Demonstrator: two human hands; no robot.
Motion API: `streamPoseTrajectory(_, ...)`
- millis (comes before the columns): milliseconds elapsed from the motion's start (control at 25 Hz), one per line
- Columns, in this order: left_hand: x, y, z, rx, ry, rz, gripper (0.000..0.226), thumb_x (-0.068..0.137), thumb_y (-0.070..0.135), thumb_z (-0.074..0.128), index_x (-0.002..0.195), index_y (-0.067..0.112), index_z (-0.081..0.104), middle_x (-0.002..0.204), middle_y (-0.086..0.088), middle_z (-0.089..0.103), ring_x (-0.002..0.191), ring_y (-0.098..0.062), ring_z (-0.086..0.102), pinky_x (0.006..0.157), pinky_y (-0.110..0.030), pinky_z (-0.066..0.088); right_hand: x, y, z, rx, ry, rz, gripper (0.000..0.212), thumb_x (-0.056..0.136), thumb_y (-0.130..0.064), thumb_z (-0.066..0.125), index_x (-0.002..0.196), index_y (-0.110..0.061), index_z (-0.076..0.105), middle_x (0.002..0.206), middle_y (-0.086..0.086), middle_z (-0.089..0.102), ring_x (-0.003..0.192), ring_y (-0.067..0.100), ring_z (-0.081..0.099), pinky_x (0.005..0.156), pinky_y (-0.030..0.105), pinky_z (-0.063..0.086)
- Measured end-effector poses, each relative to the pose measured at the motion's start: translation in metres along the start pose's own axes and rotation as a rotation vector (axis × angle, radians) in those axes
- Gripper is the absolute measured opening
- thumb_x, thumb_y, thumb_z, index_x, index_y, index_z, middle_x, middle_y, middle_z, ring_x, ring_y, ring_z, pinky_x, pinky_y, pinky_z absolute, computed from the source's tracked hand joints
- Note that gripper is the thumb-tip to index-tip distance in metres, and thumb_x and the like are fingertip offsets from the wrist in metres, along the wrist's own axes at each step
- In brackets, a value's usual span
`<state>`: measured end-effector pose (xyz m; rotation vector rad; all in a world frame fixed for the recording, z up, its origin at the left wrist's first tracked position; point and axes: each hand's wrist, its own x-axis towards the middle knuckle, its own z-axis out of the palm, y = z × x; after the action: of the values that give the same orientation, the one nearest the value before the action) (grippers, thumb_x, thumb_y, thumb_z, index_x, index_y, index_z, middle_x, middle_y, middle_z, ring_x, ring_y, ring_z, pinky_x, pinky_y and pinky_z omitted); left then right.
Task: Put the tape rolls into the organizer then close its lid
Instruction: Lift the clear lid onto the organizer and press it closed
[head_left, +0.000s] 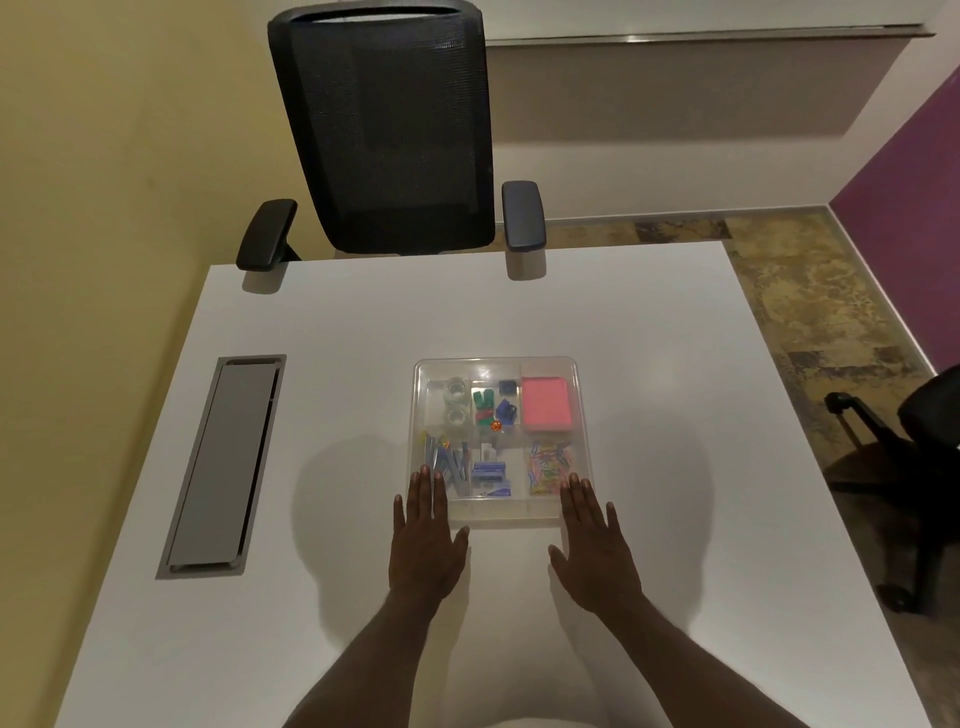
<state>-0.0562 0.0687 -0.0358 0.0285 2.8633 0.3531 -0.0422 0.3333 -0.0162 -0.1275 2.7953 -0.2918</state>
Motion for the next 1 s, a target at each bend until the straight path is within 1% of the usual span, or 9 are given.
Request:
streamPoseTrajectory(80, -0.002, 0.0, 0.003, 0.02, 0.019, -0.013, 0.092, 0.101, 0.046, 0.06, 0.167, 0.01, 0.007, 0.175, -0.016, 0.01, 0.163, -0.033, 0.019, 0.13, -0.063, 0.022, 0.0, 0.003, 0.001, -0.007, 0.068, -0.005, 0.086, 0.093, -0.042, 0.057, 0.16, -0.013, 0.013, 0.168, 0.005, 0.007, 0.156, 0.024, 0.008, 0.127, 0.048, 0.005)
streamPoseTrajectory(200, -0.005, 0.004, 0.005, 0.043, 0.03, -0.015, 0.087, 0.1, 0.043, 0.062, 0.167, 0.008, 0.019, 0.174, -0.018, 0.022, 0.162, -0.033, 0.026, 0.127, -0.07, 0.023, 0.002, 0.01, -0.001, -0.069, 0.17, -0.094, 0.074, 0.09, -0.033, 0.064, 0.153, -0.007, 0.036, 0.162, 0.013, 0.033, 0.15, 0.029, 0.031, 0.121, 0.054, 0.021)
streamPoseTrajectory(280, -0.003, 0.005, 0.003, 0.033, 0.053, -0.004, 0.088, 0.099, 0.046, 0.064, 0.167, 0.009, 0.023, 0.174, -0.018, 0.025, 0.161, -0.033, 0.028, 0.127, -0.071, 0.019, 0.01, 0.013, -0.007, -0.105, 0.225, -0.163, 0.07, 0.087, -0.03, 0.071, 0.147, -0.005, 0.046, 0.154, 0.017, 0.045, 0.144, 0.032, 0.042, 0.117, 0.055, 0.033)
streamPoseTrajectory(360, 0.006, 0.005, -0.002, -0.004, 0.066, 0.016, 0.093, 0.099, 0.052, 0.062, 0.168, 0.012, 0.016, 0.176, -0.015, 0.017, 0.164, -0.031, 0.019, 0.131, -0.065, 0.007, 0.023, 0.009, -0.017, -0.076, 0.231, -0.194, 0.07, 0.086, -0.031, 0.074, 0.145, -0.006, 0.048, 0.152, 0.016, 0.047, 0.142, 0.032, 0.045, 0.115, 0.053, 0.037)
streamPoseTrajectory(480, 0.031, 0.008, -0.013, -0.073, 0.036, 0.092, 0.098, 0.1, 0.06, 0.057, 0.17, 0.019, 0.002, 0.178, -0.006, -0.005, 0.165, -0.024, -0.005, 0.133, -0.055, -0.003, 0.048, -0.012, -0.035, 0.022, 0.151, -0.189, 0.075, 0.089, -0.04, 0.069, 0.152, -0.011, 0.038, 0.157, 0.013, 0.041, 0.146, 0.03, 0.039, 0.121, 0.048, 0.032)
streamPoseTrajectory(640, 0.065, 0.022, -0.03, -0.057, -0.096, 0.19, 0.1, 0.096, 0.074, 0.05, 0.169, 0.029, -0.002, 0.174, 0.0, -0.02, 0.159, -0.025, -0.024, 0.132, -0.052, -0.007, 0.076, -0.049, -0.048, 0.059, 0.004, -0.194, 0.086, 0.095, -0.055, 0.055, 0.16, -0.019, 0.013, 0.169, 0.006, 0.008, 0.157, 0.026, 0.007, 0.125, 0.045, 0.005)
streamPoseTrajectory(760, 0.087, 0.031, -0.035, 0.009, -0.195, 0.166, 0.102, 0.094, 0.073, 0.056, 0.169, 0.033, 0.0, 0.177, -0.005, -0.014, 0.163, -0.032, -0.02, 0.133, -0.061, -0.002, 0.093, -0.06, -0.052, 0.029, -0.125, -0.103, 0.098, 0.091, -0.064, 0.054, 0.161, -0.022, 0.0, 0.169, 0.006, -0.01, 0.156, 0.029, -0.009, 0.124, 0.051, -0.003)
streamPoseTrajectory(880, 0.096, 0.037, -0.035, -0.014, -0.266, 0.086, 0.102, 0.091, 0.067, 0.066, 0.168, 0.036, 0.008, 0.179, -0.005, -0.008, 0.165, -0.036, -0.01, 0.132, -0.064, 0.001, 0.101, -0.061, -0.052, -0.04, -0.216, -0.065, 0.103, 0.087, -0.067, 0.055, 0.16, -0.025, -0.004, 0.169, 0.007, -0.012, 0.155, 0.033, -0.01, 0.123, 0.057, 0.003)
streamPoseTrajectory(1000, 0.097, 0.042, -0.041, -0.014, -0.309, 0.075, 0.106, 0.088, 0.066, 0.071, 0.168, 0.034, 0.009, 0.179, -0.005, -0.007, 0.165, -0.039, -0.01, 0.131, -0.065, -0.003, 0.103, -0.059, -0.049, -0.071, -0.233, -0.074, 0.107, 0.085, -0.068, 0.058, 0.161, -0.024, -0.004, 0.169, 0.008, -0.011, 0.155, 0.035, -0.009, 0.123, 0.059, 0.006)
